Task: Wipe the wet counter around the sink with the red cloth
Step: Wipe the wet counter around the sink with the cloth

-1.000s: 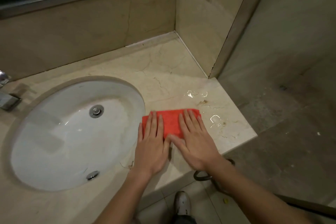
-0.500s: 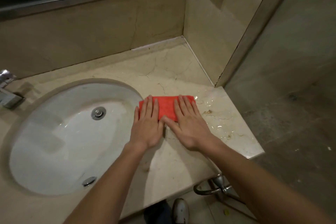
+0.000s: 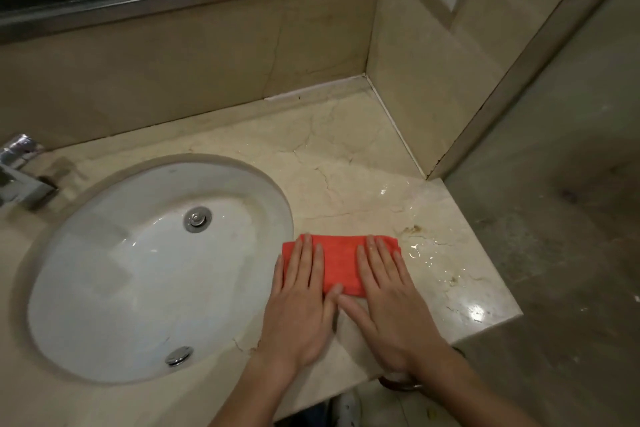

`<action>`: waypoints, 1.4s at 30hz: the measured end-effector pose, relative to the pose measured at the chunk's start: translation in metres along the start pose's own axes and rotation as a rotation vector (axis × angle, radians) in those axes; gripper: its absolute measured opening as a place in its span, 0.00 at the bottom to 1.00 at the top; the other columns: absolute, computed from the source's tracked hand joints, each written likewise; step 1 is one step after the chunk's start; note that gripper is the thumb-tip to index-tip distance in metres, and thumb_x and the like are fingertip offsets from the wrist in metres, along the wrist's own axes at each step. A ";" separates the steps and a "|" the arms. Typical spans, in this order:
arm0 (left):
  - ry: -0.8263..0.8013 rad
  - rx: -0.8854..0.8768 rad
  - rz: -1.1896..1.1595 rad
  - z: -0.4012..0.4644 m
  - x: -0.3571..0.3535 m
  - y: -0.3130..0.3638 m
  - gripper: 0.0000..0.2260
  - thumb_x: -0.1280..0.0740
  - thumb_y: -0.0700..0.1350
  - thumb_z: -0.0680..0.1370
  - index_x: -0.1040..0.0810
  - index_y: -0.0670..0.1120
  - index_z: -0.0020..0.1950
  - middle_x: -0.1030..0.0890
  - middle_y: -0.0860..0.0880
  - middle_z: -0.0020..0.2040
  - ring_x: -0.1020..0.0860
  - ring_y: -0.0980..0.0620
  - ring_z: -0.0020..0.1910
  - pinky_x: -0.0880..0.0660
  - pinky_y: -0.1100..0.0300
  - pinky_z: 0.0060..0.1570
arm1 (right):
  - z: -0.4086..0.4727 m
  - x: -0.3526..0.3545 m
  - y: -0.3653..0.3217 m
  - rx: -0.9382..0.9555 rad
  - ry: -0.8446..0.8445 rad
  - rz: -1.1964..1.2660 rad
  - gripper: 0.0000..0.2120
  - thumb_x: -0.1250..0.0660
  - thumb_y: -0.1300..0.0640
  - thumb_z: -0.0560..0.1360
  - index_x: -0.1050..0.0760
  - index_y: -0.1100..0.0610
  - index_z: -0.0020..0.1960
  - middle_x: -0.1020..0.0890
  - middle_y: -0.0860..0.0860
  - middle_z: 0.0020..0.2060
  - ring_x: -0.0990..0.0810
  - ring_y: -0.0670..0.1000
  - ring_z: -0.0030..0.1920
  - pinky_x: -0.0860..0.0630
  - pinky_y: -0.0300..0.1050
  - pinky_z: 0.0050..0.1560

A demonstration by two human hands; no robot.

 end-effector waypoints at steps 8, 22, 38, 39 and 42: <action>-0.057 0.002 0.038 0.090 0.018 -0.012 0.37 0.71 0.62 0.75 0.65 0.43 0.79 0.66 0.46 0.79 0.69 0.52 0.76 0.65 0.51 0.76 | 0.082 0.027 0.018 -0.031 0.002 -0.024 0.44 0.69 0.28 0.75 0.64 0.58 0.81 0.63 0.54 0.80 0.69 0.48 0.78 0.67 0.51 0.79; -0.100 0.024 -0.102 0.065 0.021 -0.018 0.29 0.61 0.58 0.83 0.66 0.45 0.78 0.67 0.48 0.79 0.71 0.56 0.75 0.65 0.56 0.76 | 0.058 0.015 0.003 -0.038 0.017 0.077 0.52 0.79 0.25 0.68 0.63 0.56 0.81 0.63 0.52 0.80 0.71 0.47 0.77 0.68 0.49 0.78; -0.103 -0.082 0.044 -0.051 -0.012 0.007 0.30 0.59 0.59 0.84 0.48 0.42 0.80 0.50 0.46 0.81 0.50 0.51 0.79 0.51 0.53 0.73 | -0.055 -0.014 -0.005 -0.057 0.010 0.093 0.47 0.71 0.25 0.74 0.57 0.57 0.81 0.58 0.52 0.80 0.68 0.47 0.79 0.60 0.46 0.78; -0.080 -0.114 0.053 -0.040 -0.009 0.010 0.32 0.63 0.61 0.82 0.54 0.43 0.80 0.57 0.47 0.81 0.58 0.52 0.79 0.57 0.54 0.75 | -0.048 -0.010 -0.002 -0.084 -0.007 0.118 0.49 0.76 0.24 0.70 0.64 0.55 0.80 0.64 0.50 0.79 0.72 0.45 0.77 0.64 0.46 0.78; -0.087 -0.146 0.086 0.009 -0.003 0.019 0.38 0.74 0.65 0.75 0.66 0.44 0.78 0.69 0.46 0.78 0.71 0.51 0.76 0.66 0.53 0.76 | -0.016 0.004 0.019 -0.130 0.087 0.078 0.49 0.76 0.25 0.71 0.63 0.56 0.81 0.62 0.53 0.80 0.68 0.50 0.79 0.64 0.51 0.79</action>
Point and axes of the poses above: each hand's wrist, its own z-axis towards the middle knuckle, its own x-axis out of the back of the hand, y = z × x, the point moved 7 cm from there along z, towards the middle knuckle
